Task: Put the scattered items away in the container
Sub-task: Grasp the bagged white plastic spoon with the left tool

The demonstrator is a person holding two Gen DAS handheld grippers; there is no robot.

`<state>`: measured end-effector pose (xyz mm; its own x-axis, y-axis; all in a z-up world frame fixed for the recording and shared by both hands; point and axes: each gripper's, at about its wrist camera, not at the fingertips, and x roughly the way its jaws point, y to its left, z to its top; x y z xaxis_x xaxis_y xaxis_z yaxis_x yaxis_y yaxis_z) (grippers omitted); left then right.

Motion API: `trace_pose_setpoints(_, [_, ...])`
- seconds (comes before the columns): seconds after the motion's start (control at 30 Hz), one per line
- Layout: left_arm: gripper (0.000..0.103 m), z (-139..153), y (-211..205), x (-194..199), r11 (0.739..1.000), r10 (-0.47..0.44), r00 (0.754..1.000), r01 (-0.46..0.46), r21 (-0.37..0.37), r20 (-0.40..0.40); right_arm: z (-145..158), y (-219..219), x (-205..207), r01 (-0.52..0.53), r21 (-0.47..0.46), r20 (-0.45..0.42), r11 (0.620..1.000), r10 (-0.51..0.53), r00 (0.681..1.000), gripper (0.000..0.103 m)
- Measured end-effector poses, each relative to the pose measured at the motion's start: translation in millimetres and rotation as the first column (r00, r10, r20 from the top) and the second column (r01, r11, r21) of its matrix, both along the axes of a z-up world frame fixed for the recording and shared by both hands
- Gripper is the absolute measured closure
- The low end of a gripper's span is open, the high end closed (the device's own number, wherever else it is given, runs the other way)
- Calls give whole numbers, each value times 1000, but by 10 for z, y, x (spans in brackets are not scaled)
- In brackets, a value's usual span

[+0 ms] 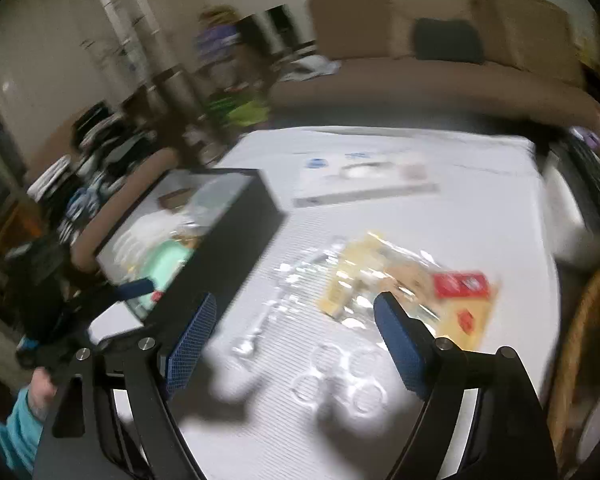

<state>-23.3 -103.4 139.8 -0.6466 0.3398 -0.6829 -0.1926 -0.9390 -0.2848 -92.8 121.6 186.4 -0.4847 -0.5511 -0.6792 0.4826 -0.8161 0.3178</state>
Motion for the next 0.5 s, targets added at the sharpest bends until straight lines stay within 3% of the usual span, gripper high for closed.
trace_pose_setpoints(0.13, [1,-282,327,66,994,-16,1000,18,-107,24,-253,333,64,101,-63,33,993,-99,995,19])
trace_pose_setpoints(0.27, [5,-631,573,3,969,-27,998,40,-246,57,-510,598,67,160,-89,88,983,-153,984,19])
trace_pose_setpoints(0.33, [15,-765,560,-68,965,14,998,4,-263,66,-586,684,46,175,-95,120,980,-163,979,19])
trace_pose_setpoints(0.5, [22,-1062,493,-264,948,86,987,-40,-316,135,-643,864,51,183,-149,133,972,-164,978,19])
